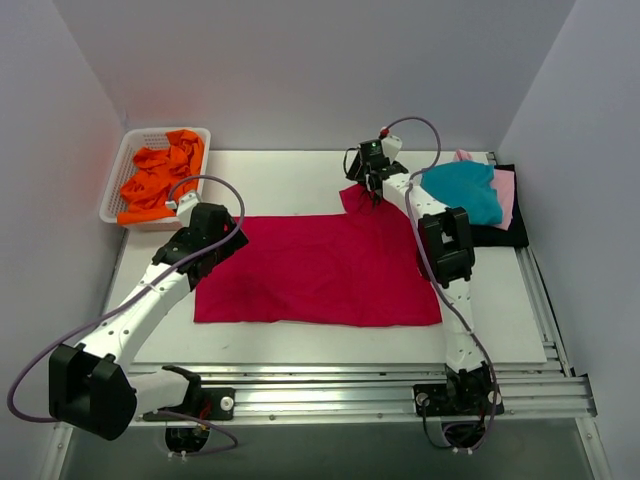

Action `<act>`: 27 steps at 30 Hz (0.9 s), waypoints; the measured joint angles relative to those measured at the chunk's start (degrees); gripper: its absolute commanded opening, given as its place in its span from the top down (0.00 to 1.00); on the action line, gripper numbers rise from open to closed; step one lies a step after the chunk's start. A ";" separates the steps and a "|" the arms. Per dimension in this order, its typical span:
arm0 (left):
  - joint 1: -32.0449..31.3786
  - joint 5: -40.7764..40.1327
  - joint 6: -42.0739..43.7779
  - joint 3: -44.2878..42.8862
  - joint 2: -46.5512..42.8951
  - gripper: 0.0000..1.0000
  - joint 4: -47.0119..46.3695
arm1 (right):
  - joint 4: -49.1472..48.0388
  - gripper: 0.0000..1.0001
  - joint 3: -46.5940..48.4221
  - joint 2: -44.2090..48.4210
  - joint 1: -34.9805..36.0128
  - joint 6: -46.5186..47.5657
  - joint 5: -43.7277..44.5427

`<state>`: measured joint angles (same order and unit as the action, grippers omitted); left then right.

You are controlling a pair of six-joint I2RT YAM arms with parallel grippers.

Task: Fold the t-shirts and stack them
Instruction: Grap the side of the flattened tshirt furthest away from the robot with both arms

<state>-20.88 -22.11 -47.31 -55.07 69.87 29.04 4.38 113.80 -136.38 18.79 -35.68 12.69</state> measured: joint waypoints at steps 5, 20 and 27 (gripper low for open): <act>0.22 0.85 0.00 0.09 0.13 0.14 -0.31 | 0.87 0.42 0.00 -3.21 -0.37 0.11 0.37; 4.17 2.43 0.00 -0.11 4.76 0.14 -2.91 | -0.83 1.00 -0.50 -4.94 -2.78 -0.46 -0.22; 11.37 4.76 1.16 -6.40 19.41 0.16 -3.82 | -7.28 1.00 -5.20 -3.65 -3.13 -1.40 -0.79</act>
<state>-9.52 -17.34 -46.15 -61.47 89.27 25.21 -2.90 108.60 -140.03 15.66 -37.08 11.90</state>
